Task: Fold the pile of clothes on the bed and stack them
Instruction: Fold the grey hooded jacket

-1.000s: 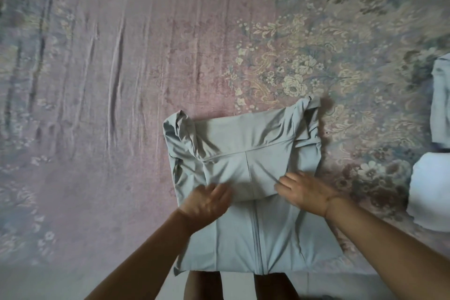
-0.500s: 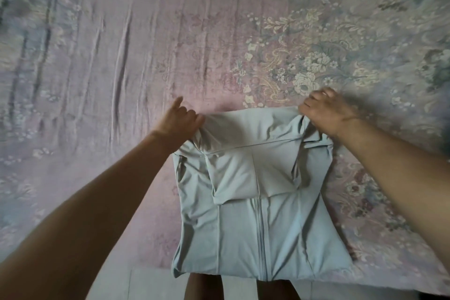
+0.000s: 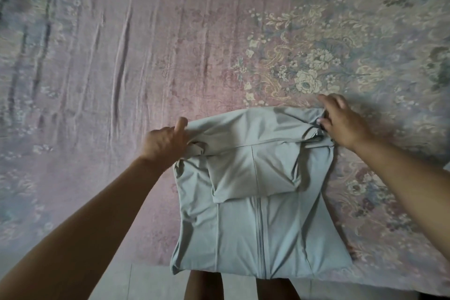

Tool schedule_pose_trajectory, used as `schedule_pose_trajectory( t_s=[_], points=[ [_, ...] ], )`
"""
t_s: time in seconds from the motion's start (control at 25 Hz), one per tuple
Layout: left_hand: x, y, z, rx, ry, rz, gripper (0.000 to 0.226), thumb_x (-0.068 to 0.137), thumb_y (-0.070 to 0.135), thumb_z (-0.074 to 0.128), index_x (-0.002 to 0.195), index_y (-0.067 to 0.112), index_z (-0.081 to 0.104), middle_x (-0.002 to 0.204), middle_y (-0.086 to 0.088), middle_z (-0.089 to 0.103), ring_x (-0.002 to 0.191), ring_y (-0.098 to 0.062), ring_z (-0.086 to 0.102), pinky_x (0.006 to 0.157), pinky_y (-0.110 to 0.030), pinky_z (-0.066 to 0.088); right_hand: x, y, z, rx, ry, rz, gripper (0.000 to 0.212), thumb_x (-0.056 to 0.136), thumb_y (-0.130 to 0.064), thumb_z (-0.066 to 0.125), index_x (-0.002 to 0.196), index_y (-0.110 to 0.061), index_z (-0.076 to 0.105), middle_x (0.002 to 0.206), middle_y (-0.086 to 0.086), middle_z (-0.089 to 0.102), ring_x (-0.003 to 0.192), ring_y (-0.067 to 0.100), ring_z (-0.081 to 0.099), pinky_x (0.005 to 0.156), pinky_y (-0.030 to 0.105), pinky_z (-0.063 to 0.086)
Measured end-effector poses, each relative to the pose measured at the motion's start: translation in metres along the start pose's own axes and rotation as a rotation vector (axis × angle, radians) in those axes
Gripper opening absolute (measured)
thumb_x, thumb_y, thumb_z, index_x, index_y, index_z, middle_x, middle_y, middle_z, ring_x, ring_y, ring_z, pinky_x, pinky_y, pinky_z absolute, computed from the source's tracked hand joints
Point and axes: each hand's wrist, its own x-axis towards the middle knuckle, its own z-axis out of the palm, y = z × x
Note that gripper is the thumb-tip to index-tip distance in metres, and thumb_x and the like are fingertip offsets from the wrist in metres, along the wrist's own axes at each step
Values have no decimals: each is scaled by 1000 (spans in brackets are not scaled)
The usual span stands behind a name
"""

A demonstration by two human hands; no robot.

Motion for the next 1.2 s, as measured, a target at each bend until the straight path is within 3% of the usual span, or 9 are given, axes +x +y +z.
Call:
schedule_pose_trajectory(
  t_s=[0.08,0.2,0.32,0.4,0.64,0.8,0.92,1.04,1.2],
  points=[
    [18,4,-4,-35,-329,-249,46,89,42,56,121,11,46,98,-10,64,81,-26,65,59,-32,46,11,-2,-3,7,-121,115,58,88,-17,65,140,-12,41,137,18,44,113,38,52,89,43,47],
    [23,8,-9,-154,-575,-430,51,84,38,65,128,18,47,127,-11,40,119,-29,39,94,-40,39,7,-4,-7,-179,-239,217,45,84,-30,69,123,-12,56,122,18,56,113,37,46,89,38,43],
    [25,3,-9,-410,-450,-467,12,84,6,57,90,15,51,101,-12,52,98,-30,48,74,-37,40,6,-6,-18,-43,-254,272,30,81,-28,71,106,-16,63,110,14,61,103,32,48,79,34,40],
    [37,-8,-14,-626,-348,-579,19,80,-5,46,76,14,43,81,-8,50,77,-26,46,59,-32,31,16,-10,-34,288,-214,324,15,77,-12,71,87,-11,59,89,13,62,78,26,54,62,30,37],
    [120,-56,-32,-803,81,-680,29,80,-5,55,107,4,53,91,-12,53,82,-23,49,63,-26,31,99,-21,-68,525,145,341,29,80,-1,63,109,-3,58,98,10,58,85,18,52,70,26,37],
    [149,-67,-7,-603,105,-533,51,81,-10,50,131,1,45,119,-24,47,101,-39,50,80,-39,39,152,-24,-48,402,242,276,32,83,1,59,114,-6,53,105,12,59,95,27,56,75,31,42],
    [136,-61,22,-158,51,-236,74,75,-1,69,143,5,39,143,-24,39,131,-43,36,107,-55,26,147,-25,-23,46,257,252,62,79,3,61,136,-8,40,131,24,46,118,42,45,96,48,40],
    [127,-51,38,-123,211,250,58,82,7,61,138,5,45,144,-17,43,136,-32,35,112,-50,20,123,-44,-5,-216,400,-260,69,77,-6,58,142,-11,34,144,20,37,131,41,33,104,55,33],
    [116,-40,44,-153,133,369,49,95,16,33,143,7,32,146,-11,42,135,-27,40,108,-49,30,99,-66,31,-342,109,-676,70,86,-55,34,146,-20,25,154,7,27,144,23,12,113,44,15]
  ],
)
